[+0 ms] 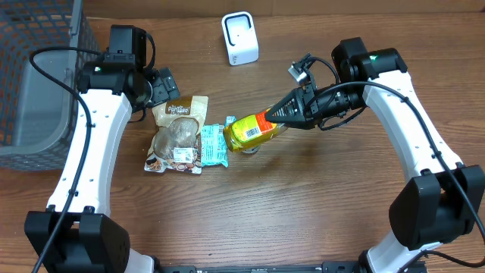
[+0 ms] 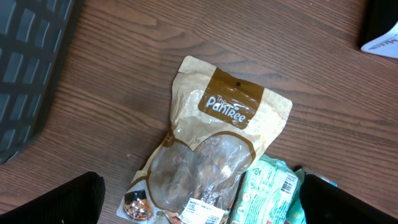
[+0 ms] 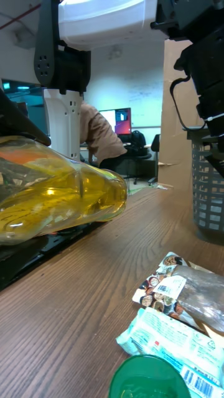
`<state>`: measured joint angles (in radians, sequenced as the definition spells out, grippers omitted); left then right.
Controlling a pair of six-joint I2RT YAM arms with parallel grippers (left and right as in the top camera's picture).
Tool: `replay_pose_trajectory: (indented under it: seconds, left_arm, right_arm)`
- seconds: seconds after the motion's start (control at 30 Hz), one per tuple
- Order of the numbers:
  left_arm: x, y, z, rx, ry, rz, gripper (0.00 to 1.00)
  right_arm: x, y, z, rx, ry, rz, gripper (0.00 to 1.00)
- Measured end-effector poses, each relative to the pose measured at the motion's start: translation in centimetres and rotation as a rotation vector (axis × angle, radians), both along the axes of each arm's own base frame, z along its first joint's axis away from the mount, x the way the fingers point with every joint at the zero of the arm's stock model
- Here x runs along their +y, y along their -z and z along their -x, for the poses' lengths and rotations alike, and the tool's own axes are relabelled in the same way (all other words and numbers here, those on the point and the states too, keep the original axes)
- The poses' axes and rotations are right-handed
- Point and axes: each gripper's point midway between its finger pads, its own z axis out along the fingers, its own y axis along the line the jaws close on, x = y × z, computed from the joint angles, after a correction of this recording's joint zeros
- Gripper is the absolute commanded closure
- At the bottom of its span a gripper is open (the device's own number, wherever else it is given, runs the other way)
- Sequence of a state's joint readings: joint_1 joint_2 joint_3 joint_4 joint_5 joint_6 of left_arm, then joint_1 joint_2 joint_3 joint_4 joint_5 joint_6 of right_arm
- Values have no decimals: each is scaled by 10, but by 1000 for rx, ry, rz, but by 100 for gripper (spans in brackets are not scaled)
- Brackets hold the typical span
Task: Scan the item barcode
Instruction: 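Lift the Vim bottle and tilt it with the right gripper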
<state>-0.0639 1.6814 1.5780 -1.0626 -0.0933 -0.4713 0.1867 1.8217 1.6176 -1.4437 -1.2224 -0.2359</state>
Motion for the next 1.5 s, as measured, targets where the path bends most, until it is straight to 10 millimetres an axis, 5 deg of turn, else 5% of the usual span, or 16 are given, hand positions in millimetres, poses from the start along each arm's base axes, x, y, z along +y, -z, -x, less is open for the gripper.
replay_pose_trajectory:
  seconds: [1.5]
  left_arm:
    - [0, 0, 0, 0, 0, 0, 0]
  right_arm:
    - [-2, 4, 0, 0, -1, 26, 83]
